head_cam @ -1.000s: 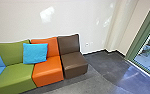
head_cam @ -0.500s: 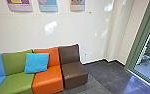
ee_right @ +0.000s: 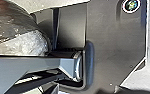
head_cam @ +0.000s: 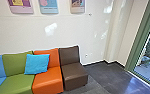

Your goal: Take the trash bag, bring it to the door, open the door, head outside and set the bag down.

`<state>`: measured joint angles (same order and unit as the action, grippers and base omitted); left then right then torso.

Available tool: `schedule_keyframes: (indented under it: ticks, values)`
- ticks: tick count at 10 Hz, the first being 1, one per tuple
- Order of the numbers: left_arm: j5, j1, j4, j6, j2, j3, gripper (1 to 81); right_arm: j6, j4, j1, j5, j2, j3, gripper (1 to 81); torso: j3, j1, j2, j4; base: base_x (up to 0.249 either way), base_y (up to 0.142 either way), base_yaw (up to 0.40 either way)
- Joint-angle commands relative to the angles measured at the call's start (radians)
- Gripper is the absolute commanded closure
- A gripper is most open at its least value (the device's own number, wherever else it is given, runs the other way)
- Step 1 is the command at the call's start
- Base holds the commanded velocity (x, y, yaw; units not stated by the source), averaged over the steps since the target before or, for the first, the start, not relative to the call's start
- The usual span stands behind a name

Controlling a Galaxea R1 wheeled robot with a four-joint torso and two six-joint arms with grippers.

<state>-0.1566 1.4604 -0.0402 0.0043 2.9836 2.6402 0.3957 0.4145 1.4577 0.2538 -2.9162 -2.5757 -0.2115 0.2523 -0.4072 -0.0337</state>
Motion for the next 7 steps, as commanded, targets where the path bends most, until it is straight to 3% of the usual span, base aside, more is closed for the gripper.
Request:
schedule_keyframes:
  ticks: [1,3,7]
  values:
    - [-0.064,-0.045,0.002,0.006,0.0,-0.003,81.1,0.003,-0.026,-0.042,0.074,-0.037,-0.081,1.0,0.0,0.0,0.0,0.0,0.0,0.0,0.0]
    - [-0.052,-0.045,0.003,0.006,0.0,-0.003,81.1,0.003,-0.031,-0.033,0.05,-0.083,-0.164,1.0,0.0,0.0,0.0,0.0,0.0,0.0,0.0]
    - [-0.05,-0.045,0.005,0.008,-0.003,-0.003,81.1,0.003,-0.031,-0.032,0.047,-0.093,-0.179,1.0,0.0,0.0,0.0,0.0,0.0,0.0,0.0]
